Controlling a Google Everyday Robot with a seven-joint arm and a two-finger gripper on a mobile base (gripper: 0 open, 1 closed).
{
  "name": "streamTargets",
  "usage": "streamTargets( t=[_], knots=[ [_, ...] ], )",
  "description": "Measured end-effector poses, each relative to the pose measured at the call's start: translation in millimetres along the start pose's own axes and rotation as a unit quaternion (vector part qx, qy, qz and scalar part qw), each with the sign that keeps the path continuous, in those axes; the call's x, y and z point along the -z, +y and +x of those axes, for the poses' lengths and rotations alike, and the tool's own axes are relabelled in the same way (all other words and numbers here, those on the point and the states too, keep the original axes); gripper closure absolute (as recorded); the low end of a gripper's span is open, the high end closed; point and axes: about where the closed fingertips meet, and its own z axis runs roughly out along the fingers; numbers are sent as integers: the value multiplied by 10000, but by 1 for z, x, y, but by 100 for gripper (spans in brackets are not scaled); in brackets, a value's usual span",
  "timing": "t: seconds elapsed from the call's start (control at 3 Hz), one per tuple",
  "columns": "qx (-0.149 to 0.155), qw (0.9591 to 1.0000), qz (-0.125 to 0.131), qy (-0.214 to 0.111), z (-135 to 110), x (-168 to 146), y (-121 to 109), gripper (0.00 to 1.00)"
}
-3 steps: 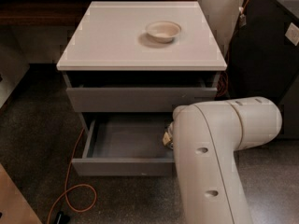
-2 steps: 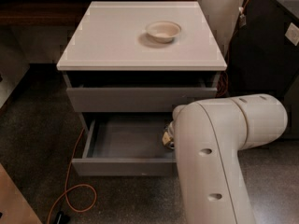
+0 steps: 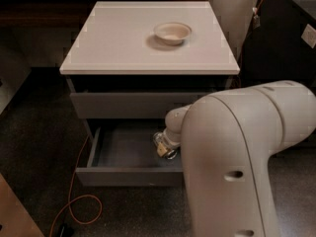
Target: Pick 7up can from middle drawer and place on counter
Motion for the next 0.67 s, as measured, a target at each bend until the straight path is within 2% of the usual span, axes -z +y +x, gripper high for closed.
streamTargets(
  t=[0.33,0.67],
  knots=[
    [806,9967,-46,57,-12,35,46,100],
    [1354,9908,-1,-17,-24,69,71,100]
  ],
)
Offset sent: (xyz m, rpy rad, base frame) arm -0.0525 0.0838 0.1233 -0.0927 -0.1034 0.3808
